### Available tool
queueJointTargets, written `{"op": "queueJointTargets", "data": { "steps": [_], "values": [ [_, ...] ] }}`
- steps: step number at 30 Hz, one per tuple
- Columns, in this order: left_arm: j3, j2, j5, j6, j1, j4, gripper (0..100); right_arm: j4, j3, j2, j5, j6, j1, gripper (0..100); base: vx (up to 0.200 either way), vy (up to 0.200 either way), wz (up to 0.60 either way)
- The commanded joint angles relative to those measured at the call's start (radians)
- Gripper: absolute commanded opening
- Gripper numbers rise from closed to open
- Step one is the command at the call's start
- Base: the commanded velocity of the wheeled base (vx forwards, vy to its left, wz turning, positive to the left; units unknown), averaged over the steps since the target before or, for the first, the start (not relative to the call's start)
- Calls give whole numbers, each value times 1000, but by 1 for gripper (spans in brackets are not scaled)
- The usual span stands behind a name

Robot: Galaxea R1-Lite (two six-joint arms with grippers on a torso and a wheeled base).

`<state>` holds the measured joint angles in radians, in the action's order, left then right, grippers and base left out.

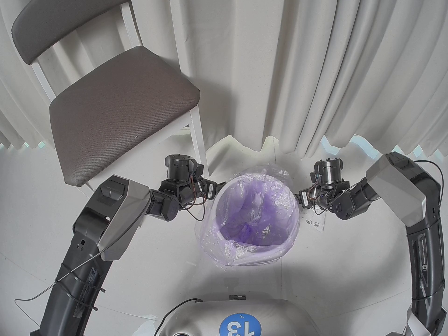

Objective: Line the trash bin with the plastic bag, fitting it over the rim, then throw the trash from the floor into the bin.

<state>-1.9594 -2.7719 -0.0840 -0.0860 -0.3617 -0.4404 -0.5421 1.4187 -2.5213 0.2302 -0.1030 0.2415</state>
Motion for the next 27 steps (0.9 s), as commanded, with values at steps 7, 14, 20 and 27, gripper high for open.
{"op": "queueJointTargets", "data": {
  "steps": [7, 14, 20, 27],
  "values": [
    [43, 44, 58, 17, 52, -84, 100, 1, -40, 99, -8, -9, -30, 100, 0, 0, 0],
    [327, 212, 59, 97, 58, -218, 100, 4, -156, 254, -22, -18, -33, 100, 0, 0, 0],
    [748, 376, 40, 104, 49, -498, 100, -10, -360, 388, -20, -38, 16, 100, 0, 0, 0],
    [1111, 506, -51, 114, 29, -747, 100, -55, -523, 492, -17, -40, 71, 100, 0, 0, 0]
  ]
}}
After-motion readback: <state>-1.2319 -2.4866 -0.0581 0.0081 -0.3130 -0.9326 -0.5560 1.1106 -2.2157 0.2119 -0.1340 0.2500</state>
